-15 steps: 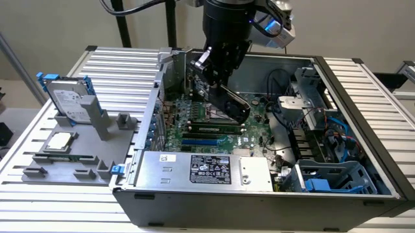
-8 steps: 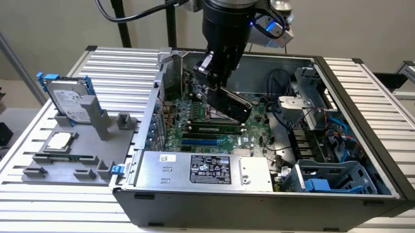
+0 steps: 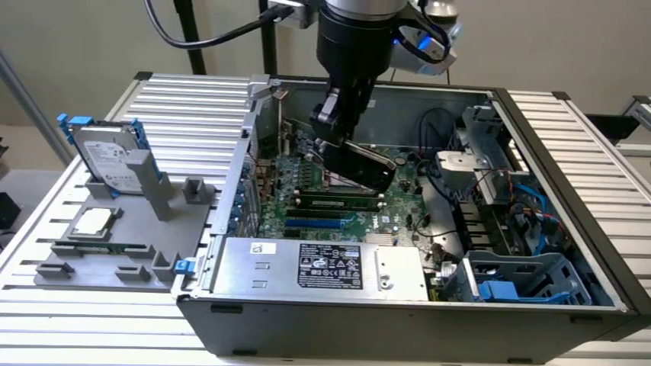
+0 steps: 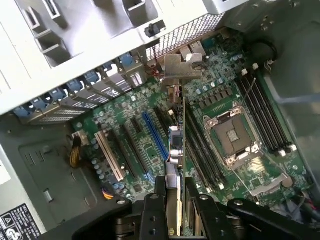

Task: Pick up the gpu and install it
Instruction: 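Pick up the gpu and move the gpu toward the slot, then insert the gpu into the slot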

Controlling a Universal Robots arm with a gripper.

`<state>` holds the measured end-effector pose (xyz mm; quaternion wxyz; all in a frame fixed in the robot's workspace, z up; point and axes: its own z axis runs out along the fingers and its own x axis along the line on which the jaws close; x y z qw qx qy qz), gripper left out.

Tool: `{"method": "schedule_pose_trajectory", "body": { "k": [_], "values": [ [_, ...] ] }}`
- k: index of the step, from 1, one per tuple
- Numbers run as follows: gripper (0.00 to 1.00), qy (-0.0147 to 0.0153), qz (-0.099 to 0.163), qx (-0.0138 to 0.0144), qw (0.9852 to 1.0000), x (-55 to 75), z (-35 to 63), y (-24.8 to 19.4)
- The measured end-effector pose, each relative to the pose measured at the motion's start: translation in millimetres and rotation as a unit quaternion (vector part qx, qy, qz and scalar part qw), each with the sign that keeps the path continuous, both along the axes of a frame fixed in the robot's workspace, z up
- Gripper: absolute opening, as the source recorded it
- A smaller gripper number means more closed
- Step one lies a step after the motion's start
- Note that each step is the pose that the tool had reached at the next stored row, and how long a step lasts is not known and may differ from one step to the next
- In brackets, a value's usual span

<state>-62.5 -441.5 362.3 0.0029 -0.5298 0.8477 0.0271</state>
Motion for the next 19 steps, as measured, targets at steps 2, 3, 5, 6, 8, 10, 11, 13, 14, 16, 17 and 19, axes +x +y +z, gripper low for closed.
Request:
{"method": "schedule_pose_trajectory", "body": {
  "k": [2, 3, 5, 6, 8, 10, 11, 13, 14, 16, 17, 19],
  "values": [
    [0.00, 0.0000, 0.022, 0.0000, 0.9998, 0.0, -1.9, 0.0],
    [0.00, 0.0000, 0.030, 0.0000, 0.9995, 0.0, -2.7, 0.0],
    [0.00, 0.0000, 0.048, 0.0000, 0.9988, 0.0, -4.3, 0.0],
    [0.00, 0.0000, 0.058, 0.0000, 0.9983, 0.0, -5.1, 0.0],
    [0.00, 0.0000, 0.078, 0.0000, 0.9970, 0.0, -6.9, 0.0],
    [0.00, 0.0000, 0.096, 0.0000, 0.9954, 0.0, -8.6, 0.0],
    [0.00, 0.0000, 0.105, 0.0000, 0.9945, 0.0, -9.4, 0.0],
    [0.00, 0.0000, 0.123, 0.0000, 0.9924, 0.0, -11.0, 0.0],
    [0.00, 0.0000, 0.135, 0.0000, 0.9908, 0.0, -12.1, 0.0],
    [0.00, 0.0000, 0.156, 0.0000, 0.9878, 0.0, -14.0, 0.0],
    [0.00, 0.0000, 0.164, 0.0001, 0.9864, 0.0, -15.0, 0.0],
    [0.00, 0.0000, 0.183, 0.0000, 0.9832, 0.0, -16.8, 0.0]
  ]
}}
